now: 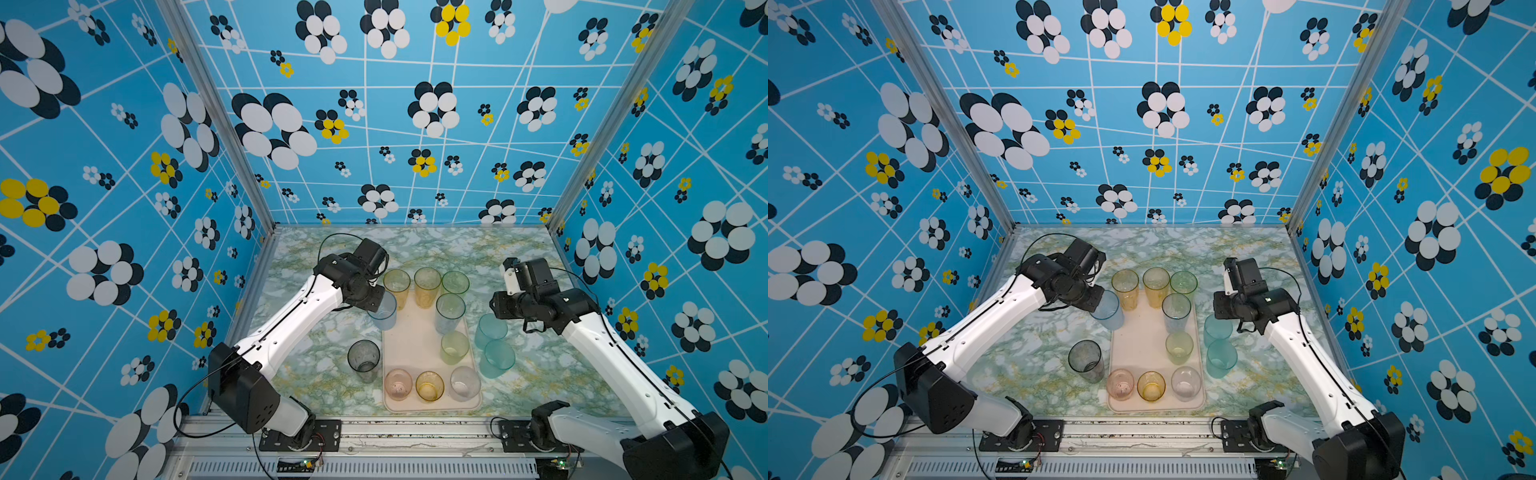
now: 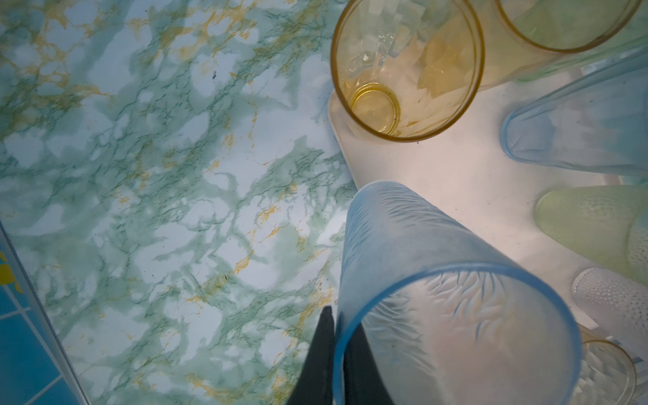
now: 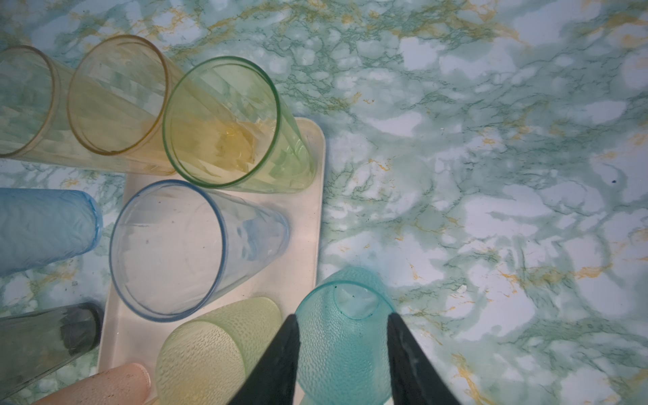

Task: Place the glasses into the tray
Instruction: Pick up the glass from the center of the table, then place the glass on the tray.

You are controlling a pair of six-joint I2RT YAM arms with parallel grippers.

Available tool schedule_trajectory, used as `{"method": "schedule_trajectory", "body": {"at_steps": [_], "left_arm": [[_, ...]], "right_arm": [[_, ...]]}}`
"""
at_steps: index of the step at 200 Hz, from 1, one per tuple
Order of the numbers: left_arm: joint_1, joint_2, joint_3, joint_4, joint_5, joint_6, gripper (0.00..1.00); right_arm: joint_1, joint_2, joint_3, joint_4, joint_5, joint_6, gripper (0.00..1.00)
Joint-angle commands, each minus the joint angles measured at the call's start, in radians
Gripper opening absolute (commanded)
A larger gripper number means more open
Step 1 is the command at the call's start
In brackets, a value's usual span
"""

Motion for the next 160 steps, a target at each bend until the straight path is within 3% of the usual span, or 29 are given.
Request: {"method": "schedule_trajectory", "body": {"at_steps": [1, 62, 160], "left_arm": [[-0.036, 0.046, 0.065, 0.003, 0.025, 0.025, 0.05], [-0.122, 0.202, 0.192, -0.024, 0.034, 0.063, 0.05], [-0.144, 0.34, 0.303, -0.047, 0.025, 0.105, 0.05]], "right_arm": [[-0.008, -0.017, -0.014, -0.005, 0.004, -0.005, 0.44], [-0.008, -0.026, -0.023, -0.007, 0.008, -0.004, 0.44], [-0.01, -0.036, -0.034, -0.014, 0.016, -0.015, 0.44]]}}
